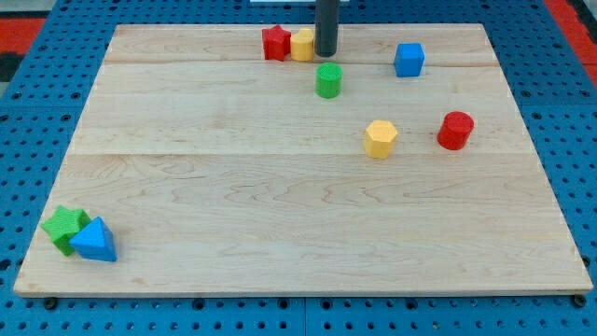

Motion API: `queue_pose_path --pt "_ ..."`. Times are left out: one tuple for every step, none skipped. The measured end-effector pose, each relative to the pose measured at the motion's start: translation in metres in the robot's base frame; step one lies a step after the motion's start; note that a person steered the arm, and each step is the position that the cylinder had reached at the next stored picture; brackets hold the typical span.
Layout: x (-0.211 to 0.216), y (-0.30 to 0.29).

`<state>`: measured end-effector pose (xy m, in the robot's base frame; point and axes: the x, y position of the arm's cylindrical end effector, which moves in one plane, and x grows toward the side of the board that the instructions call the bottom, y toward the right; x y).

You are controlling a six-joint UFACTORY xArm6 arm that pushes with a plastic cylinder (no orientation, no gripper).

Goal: Move the green circle below the red star

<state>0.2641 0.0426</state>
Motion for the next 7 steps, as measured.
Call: queue_pose_path --pt "0.028 0.015" --pt "0.041 0.028" --pt "0.049 0.044" --pt "0.056 0.031" --pt "0.063 0.009" --pt "0.072 -0.002" --pt "0.094 -0.005"
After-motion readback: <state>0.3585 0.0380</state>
